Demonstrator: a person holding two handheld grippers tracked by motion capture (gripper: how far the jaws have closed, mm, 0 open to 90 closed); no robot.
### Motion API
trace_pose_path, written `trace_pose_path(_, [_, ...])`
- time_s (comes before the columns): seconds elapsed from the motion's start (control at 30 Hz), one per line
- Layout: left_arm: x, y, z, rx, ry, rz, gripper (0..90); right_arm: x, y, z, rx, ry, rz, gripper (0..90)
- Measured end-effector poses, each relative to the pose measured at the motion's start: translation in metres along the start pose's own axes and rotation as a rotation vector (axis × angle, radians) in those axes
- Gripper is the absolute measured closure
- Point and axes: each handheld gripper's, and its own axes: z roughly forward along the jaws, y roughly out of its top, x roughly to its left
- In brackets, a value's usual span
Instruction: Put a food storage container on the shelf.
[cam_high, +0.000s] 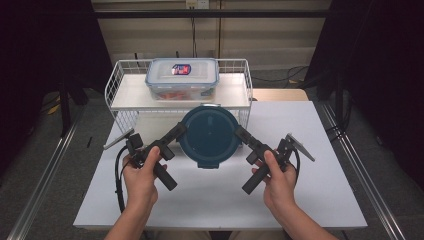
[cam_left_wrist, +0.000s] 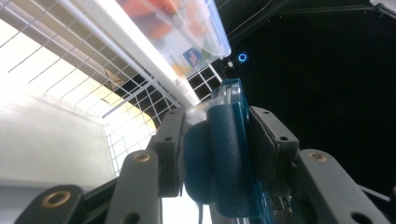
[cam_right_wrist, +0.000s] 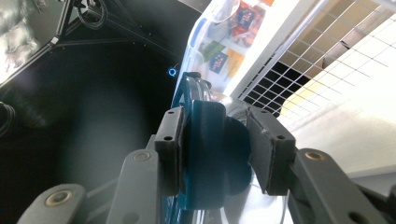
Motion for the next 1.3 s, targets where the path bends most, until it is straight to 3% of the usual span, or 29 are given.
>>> trace_pose_path(0.53, [-0.031, 0.030, 0.000, -0.061, -0.033, 0.055, 58.4, 0.033, 0.014, 0.020, -0.023, 0.059, -0.051, 59.5])
trace_pose_path(0.77, [-0.038, 0.043, 0.002, -0.089, -0.038, 0.074, 58.4, 0.045, 0.019, 0.031, -0.027, 0.073, -0.060, 59.5])
trace_pose_path(1.3, [-0.047, 0.081, 0.014, -0.149, -0.042, 0.065, 58.4, 0.066, 0.039, 0.071, -0.037, 0.096, -0.063, 59.4])
